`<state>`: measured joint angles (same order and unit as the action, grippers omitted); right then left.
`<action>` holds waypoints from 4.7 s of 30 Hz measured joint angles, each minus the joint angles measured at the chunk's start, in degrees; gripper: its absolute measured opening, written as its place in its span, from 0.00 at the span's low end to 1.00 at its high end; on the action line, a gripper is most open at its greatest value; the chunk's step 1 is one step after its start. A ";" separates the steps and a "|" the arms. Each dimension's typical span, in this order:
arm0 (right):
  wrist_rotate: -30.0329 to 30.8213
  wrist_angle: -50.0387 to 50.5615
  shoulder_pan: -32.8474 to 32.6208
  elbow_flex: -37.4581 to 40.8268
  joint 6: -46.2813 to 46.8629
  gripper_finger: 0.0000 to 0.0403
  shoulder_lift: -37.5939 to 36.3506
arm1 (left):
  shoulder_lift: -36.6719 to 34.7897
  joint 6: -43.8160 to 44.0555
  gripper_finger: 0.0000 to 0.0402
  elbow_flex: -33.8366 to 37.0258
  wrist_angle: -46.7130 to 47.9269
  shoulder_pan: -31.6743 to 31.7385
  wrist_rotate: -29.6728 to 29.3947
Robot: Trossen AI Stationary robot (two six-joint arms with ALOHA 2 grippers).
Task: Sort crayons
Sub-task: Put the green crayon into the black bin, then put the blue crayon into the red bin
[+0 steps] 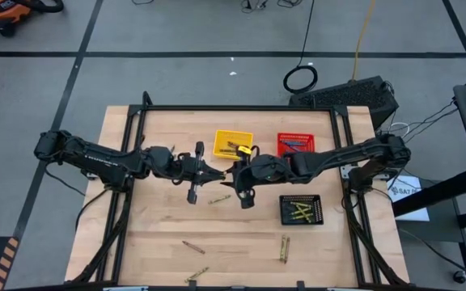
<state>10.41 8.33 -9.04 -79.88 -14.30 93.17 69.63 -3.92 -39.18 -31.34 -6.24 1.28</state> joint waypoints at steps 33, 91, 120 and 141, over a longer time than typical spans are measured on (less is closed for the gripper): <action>0.02 12.68 -0.18 0.02 12.83 0.01 1.38 | -0.02 -2.88 0.14 -0.02 8.29 0.24 -0.04; -6.02 71.67 -18.06 0.07 47.49 0.02 11.46 | -0.02 8.17 0.16 0.02 33.89 -2.24 0.22; -8.90 67.53 -17.66 10.93 45.07 0.08 11.77 | -0.02 8.19 0.16 0.02 35.58 -2.91 0.22; -7.19 70.13 -17.68 9.91 45.09 0.25 10.99 | -0.02 16.74 0.16 0.02 56.73 -1.06 -9.57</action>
<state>3.23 78.46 -26.72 -69.97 30.78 104.15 69.60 12.82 -39.16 25.39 -7.30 -8.29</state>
